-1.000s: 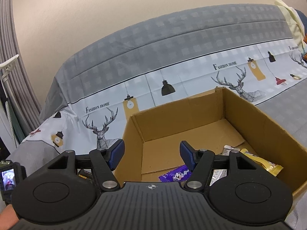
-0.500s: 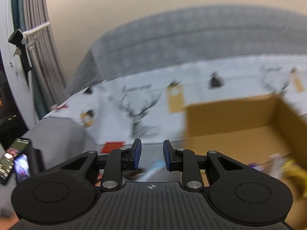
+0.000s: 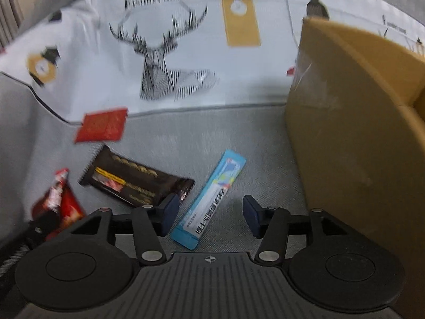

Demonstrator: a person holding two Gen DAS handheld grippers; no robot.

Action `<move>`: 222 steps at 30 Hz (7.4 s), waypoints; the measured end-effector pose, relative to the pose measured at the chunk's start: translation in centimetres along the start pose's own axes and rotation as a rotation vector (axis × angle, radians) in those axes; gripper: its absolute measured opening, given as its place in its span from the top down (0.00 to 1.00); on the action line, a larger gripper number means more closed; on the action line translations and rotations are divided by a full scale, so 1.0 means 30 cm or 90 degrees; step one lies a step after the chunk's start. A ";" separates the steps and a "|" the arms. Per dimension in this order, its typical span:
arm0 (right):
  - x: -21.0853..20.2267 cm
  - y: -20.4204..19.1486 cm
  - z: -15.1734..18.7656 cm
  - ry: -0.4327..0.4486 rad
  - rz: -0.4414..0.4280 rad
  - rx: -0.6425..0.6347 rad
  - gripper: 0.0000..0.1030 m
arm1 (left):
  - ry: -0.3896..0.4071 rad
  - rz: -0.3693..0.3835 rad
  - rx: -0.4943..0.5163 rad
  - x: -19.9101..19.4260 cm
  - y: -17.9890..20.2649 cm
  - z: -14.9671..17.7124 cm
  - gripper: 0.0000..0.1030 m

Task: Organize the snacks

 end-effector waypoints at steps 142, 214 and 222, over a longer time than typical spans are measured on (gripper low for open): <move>-0.609 1.061 0.152 0.362 -0.096 0.254 0.17 | 0.009 0.058 0.202 0.138 0.464 0.231 0.04; -0.665 1.103 0.195 0.421 -0.099 0.312 0.17 | 0.042 0.024 0.198 0.274 0.470 0.179 0.00; -0.703 1.088 0.201 0.433 -0.097 0.309 0.17 | 0.042 0.025 0.198 0.275 0.467 0.179 0.00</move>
Point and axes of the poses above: each gripper's, at about its wrist camera, not at the fingertips, and x roughly the way its jaws point, y to its right, z to its underside, the point moved 5 cm from there along x, roughly the way its jaws point, and after that the axes turned 9 degrees about z, right-handed, at the moved point
